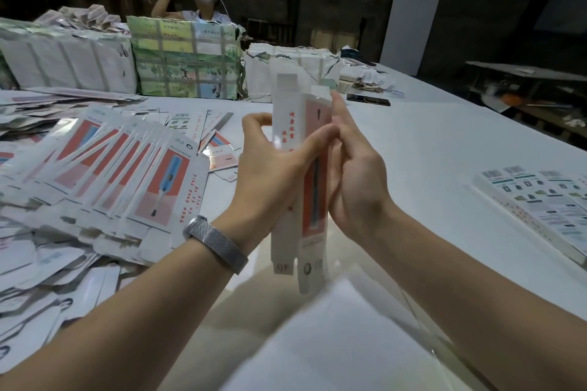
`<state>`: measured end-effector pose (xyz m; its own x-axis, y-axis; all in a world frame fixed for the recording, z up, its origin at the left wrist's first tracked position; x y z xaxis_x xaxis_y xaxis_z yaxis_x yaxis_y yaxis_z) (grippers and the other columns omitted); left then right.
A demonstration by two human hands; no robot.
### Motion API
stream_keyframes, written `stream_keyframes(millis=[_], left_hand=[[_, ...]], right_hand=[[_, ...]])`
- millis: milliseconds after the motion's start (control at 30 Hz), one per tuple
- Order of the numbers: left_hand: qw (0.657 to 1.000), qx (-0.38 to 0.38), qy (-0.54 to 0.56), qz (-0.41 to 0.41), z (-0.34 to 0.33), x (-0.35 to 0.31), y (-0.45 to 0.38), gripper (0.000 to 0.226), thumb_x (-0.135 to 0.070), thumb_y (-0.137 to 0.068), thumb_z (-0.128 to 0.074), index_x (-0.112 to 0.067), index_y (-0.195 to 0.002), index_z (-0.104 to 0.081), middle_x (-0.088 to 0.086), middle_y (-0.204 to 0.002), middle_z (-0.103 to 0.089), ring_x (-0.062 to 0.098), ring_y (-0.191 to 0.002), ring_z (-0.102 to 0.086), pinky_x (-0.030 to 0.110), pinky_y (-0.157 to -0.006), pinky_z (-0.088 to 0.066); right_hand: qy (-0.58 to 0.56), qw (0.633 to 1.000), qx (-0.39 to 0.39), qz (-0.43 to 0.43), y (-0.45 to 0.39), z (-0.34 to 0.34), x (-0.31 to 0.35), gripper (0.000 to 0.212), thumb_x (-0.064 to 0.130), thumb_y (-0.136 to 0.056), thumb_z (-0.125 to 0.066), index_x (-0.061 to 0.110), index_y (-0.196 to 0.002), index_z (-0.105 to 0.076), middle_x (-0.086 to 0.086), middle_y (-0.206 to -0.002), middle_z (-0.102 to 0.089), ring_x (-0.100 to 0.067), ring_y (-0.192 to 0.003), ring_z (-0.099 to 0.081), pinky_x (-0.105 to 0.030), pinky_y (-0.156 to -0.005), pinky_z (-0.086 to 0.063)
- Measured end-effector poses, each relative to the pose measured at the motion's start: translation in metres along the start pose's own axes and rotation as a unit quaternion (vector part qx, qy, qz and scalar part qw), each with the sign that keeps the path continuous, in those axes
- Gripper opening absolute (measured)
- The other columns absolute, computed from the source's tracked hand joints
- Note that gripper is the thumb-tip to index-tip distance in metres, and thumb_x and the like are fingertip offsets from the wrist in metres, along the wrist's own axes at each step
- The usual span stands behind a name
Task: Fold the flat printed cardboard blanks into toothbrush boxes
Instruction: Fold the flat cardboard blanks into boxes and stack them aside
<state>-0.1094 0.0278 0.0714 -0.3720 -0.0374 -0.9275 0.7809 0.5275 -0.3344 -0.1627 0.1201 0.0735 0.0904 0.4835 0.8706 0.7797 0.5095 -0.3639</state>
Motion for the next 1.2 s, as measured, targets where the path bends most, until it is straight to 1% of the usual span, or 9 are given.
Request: stream_keyframes(millis=[100,300,400,467,633,767,900,1000,1200], left_hand=[[0.995,-0.03,-0.055,-0.076,0.015,-0.012,-0.004,0.059,-0.047,-0.076,-0.081,-0.029,-0.114,-0.039,-0.008,-0.085,-0.073,0.009,-0.074,-0.074,0.027,-0.065,-0.06],[0.98,0.084,-0.028,-0.18,-0.004,-0.027,-0.001,0.065,-0.017,-0.098,-0.058,-0.026,-0.145,-0.014,-0.003,-0.107,-0.067,0.018,-0.088,-0.073,0.03,-0.07,-0.06],[0.976,0.139,0.036,-0.166,-0.008,-0.025,-0.002,0.062,-0.012,-0.1,-0.049,-0.033,-0.145,-0.011,-0.013,-0.122,-0.058,0.016,-0.104,-0.069,0.029,-0.078,-0.058],[0.974,0.163,0.05,-0.148,-0.009,-0.023,-0.003,0.055,-0.016,-0.1,-0.046,-0.037,-0.142,-0.017,-0.005,-0.127,-0.055,0.015,-0.105,-0.068,0.027,-0.077,-0.057],[0.98,0.158,0.083,-0.083,-0.014,-0.008,-0.005,0.026,-0.025,-0.096,-0.045,-0.034,-0.12,-0.037,0.001,-0.095,-0.064,0.014,-0.077,-0.07,0.027,-0.067,-0.056],[0.979,0.189,0.05,-0.052,-0.022,0.006,-0.003,0.022,-0.03,-0.099,-0.044,-0.037,-0.119,-0.041,-0.007,-0.082,-0.069,0.012,-0.072,-0.071,0.022,-0.062,-0.055],[0.975,0.212,0.067,-0.018,-0.025,0.014,-0.003,0.022,-0.034,-0.099,-0.044,-0.034,-0.121,-0.043,-0.005,-0.079,-0.069,0.013,-0.07,-0.07,0.023,-0.062,-0.055],[0.975,0.213,0.068,-0.011,-0.026,0.016,-0.003,0.024,-0.035,-0.098,-0.045,-0.038,-0.121,-0.041,-0.004,-0.08,-0.07,0.013,-0.071,-0.07,0.025,-0.063,-0.056],[0.972,0.22,0.086,0.015,-0.026,0.017,0.002,0.053,-0.035,-0.096,-0.048,-0.075,-0.123,-0.024,0.004,-0.085,-0.074,0.022,-0.072,-0.073,0.031,-0.064,-0.058]], right_hand=[[-0.076,0.996,0.043,-0.014,-0.001,-0.01,0.003,0.048,0.03,-0.106,-0.03,0.035,-0.153,-0.032,0.007,-0.138,-0.061,-0.019,-0.128,-0.058,-0.044,-0.11,-0.044],[-0.201,0.975,0.07,-0.069,0.0,-0.013,0.002,0.043,0.016,-0.105,-0.037,0.036,-0.14,-0.052,-0.008,-0.133,-0.065,-0.031,-0.123,-0.061,-0.051,-0.109,-0.043],[-0.211,0.971,0.08,-0.077,0.001,-0.013,0.002,0.046,0.018,-0.093,-0.051,0.036,-0.134,-0.058,-0.006,-0.127,-0.069,-0.029,-0.119,-0.064,-0.049,-0.105,-0.047],[-0.186,0.976,0.087,-0.079,0.001,-0.012,0.003,0.047,0.021,-0.09,-0.054,0.039,-0.132,-0.059,-0.003,-0.125,-0.069,-0.027,-0.117,-0.066,-0.048,-0.101,-0.051],[0.036,0.998,0.043,-0.03,-0.002,-0.001,0.009,0.031,0.022,-0.104,-0.043,0.033,-0.13,-0.056,-0.001,-0.113,-0.073,-0.023,-0.099,-0.071,-0.037,-0.082,-0.059],[0.153,0.987,-0.031,0.044,0.003,0.007,0.016,0.016,0.025,-0.106,-0.039,0.021,-0.106,-0.055,0.006,-0.086,-0.071,-0.013,-0.076,-0.069,-0.026,-0.07,-0.059],[0.145,0.986,-0.062,0.062,0.003,0.011,0.02,0.015,0.021,-0.105,-0.042,0.018,-0.097,-0.054,0.001,-0.085,-0.067,-0.013,-0.075,-0.067,-0.026,-0.07,-0.059],[0.095,0.99,-0.074,0.07,0.0,0.015,0.023,0.013,0.012,-0.103,-0.047,0.022,-0.107,-0.053,-0.003,-0.099,-0.067,-0.019,-0.083,-0.071,-0.028,-0.073,-0.059],[0.07,0.993,-0.079,0.047,-0.005,0.021,0.022,0.024,0.008,-0.099,-0.048,0.023,-0.112,-0.061,-0.008,-0.102,-0.066,-0.023,-0.087,-0.071,-0.034,-0.077,-0.059]])
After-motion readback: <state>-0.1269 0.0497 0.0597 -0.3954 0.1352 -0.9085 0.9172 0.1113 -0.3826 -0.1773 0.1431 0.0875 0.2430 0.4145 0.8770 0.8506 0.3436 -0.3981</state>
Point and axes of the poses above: each hand's wrist, its own y-axis away from the middle knuckle, its own z-axis out of the back of the hand, x = y × z, the point moved 7 cm from there along -y, towards the middle knuckle
